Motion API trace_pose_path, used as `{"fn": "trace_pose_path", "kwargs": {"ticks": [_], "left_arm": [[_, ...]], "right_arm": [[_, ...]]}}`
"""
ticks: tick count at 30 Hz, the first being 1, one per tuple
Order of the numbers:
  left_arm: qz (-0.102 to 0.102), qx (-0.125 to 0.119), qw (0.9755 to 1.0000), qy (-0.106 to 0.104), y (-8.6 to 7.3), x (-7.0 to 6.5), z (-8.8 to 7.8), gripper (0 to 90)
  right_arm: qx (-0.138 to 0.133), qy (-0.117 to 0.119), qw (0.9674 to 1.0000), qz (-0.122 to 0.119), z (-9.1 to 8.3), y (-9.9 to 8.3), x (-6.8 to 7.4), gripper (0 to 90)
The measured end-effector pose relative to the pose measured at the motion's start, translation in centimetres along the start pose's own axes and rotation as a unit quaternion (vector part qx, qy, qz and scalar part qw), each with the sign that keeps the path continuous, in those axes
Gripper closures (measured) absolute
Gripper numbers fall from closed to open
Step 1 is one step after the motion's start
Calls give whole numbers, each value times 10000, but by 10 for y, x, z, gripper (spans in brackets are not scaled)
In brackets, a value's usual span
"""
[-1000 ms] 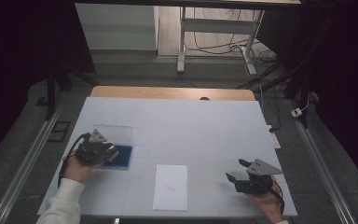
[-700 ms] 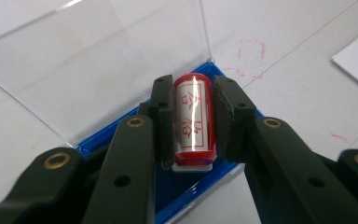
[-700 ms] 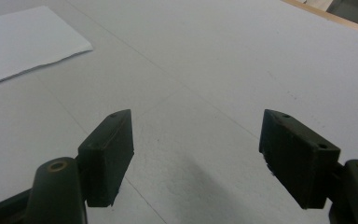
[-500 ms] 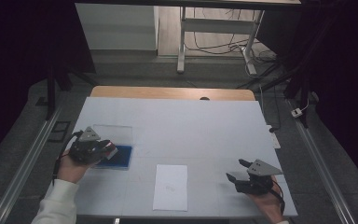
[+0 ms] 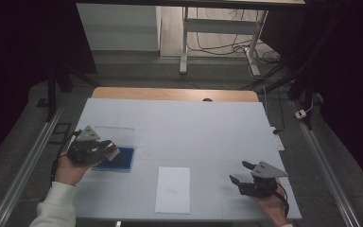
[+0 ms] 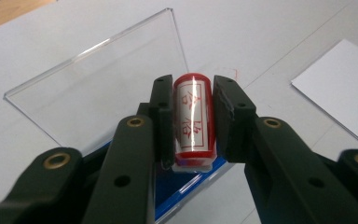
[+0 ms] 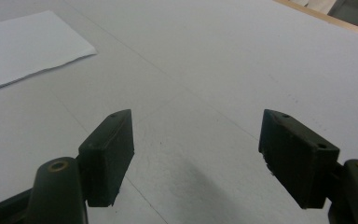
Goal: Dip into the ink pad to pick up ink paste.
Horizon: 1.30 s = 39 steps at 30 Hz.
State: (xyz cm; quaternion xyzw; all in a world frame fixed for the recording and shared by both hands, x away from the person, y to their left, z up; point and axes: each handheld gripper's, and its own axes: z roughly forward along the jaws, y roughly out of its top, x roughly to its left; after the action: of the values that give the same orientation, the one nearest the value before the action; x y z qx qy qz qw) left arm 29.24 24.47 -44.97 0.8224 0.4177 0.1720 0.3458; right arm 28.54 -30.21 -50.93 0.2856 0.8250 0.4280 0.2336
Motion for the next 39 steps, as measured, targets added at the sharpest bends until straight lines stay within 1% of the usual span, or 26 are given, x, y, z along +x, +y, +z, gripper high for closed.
{"fn": "trace_pose_path", "kwargs": {"ticks": [1, 4, 5, 8, 13, 19, 20, 25, 29, 32, 35, 39], "left_arm": [[27, 55, 10000, 24, 1, 0, 1, 704], [22, 85, 9999, 58, 4, 1, 2, 704], [21, 112, 9999, 69, 7, 4, 3, 704], [-18, 161, 9998, 118, 10, 7, 6, 704], [-87, 324, 9994, 126, 9, 14, 14, 703], [-99, 413, 9990, 117, 7, 15, 18, 703], [-104, 468, 9988, 105, 5, 16, 21, 703], [-132, 566, 9982, 118, 0, 17, 28, 703], [-142, 576, 9982, 132, -3, 17, 31, 703], [-186, 523, 9984, 117, -7, 18, 33, 703], [-226, 523, 9983, 115, -9, 19, 36, 703], [-232, 545, 9982, 98, -11, 19, 38, 703]], "right_arm": [[18, 4, 10000, -13, 0, 0, 0, 258], [4, 8, 10000, -20, 0, 0, 1, 259], [-8, 22, 10000, -21, 1, 1, 1, 259], [33, 22, 10000, -47, 1, 1, 1, 259], [14, 47, 10000, -3, 1, 0, 1, 261], [55, 50, 10000, -29, 2, 0, 2, 262], [61, 53, 10000, -38, 2, 0, 2, 262], [75, 52, 9999, -45, 2, 0, 2, 262], [77, 51, 9999, -45, 3, 0, 2, 263], [90, 51, 9999, -43, 3, 0, 2, 263], [95, 60, 9999, -42, 3, 0, 2, 263], [104, 71, 9999, -42, 4, -1, 2, 263]]}}
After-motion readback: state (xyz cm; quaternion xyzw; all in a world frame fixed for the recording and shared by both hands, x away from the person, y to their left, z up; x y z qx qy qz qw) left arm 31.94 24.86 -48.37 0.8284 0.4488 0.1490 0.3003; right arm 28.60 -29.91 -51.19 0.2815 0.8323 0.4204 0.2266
